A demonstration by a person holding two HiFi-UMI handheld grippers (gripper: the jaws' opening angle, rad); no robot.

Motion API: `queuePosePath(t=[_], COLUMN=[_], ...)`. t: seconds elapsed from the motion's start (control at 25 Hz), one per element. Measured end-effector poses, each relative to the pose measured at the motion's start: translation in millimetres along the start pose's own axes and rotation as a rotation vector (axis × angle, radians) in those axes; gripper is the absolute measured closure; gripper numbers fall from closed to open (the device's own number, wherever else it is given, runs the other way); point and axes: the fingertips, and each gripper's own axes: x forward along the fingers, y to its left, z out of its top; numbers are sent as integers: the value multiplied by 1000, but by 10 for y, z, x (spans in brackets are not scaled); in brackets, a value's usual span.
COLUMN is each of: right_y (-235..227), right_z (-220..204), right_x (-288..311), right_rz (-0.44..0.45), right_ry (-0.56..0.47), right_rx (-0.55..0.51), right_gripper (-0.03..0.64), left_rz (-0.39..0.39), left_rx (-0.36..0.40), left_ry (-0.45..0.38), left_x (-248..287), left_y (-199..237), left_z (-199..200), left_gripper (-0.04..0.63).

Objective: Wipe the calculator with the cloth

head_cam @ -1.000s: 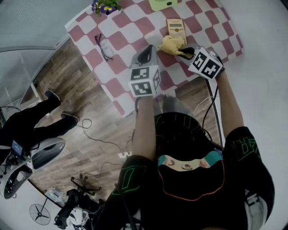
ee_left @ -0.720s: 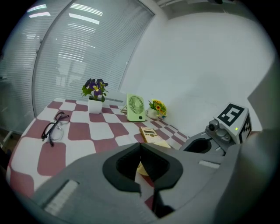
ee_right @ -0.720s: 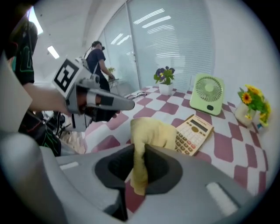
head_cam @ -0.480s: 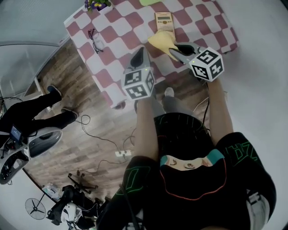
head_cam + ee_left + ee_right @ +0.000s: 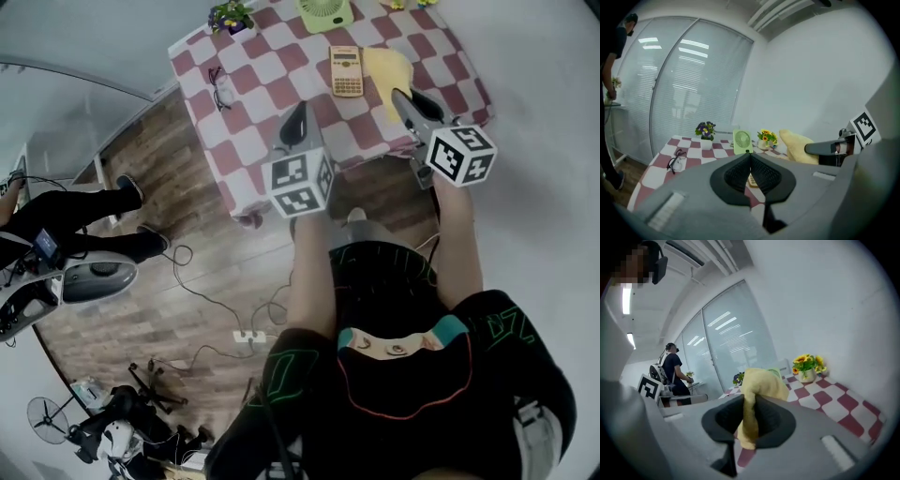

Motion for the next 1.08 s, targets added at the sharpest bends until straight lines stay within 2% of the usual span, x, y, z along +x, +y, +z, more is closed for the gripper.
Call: queuePosePath(t=[0.28,0.52,0.76,0.92,1.08], right_y=[-33,-131,-177,-168,-191], right_z=[426,676,856,909,956], right_x=[-269,-442,-526,-503,-563], right_rz=[-70,-103,-145,-158,-161], right_ry=[-119,-205,-264,-280,-284], right_rx=[-92,-107,-140,-159,-163], right_gripper=[554,554,552,552,554], left_rz=[27,42,47,76,70], left_rx=[74,133,174,168,180], left_ry=[-124,-190,-214,-218,-213], left_x=[-150,-199,-234,-240,-240], left_y=[-85,-186,-232,-91,-150], left_z=[514,809,980,1049,1068], left_gripper=[586,586,586,586,586])
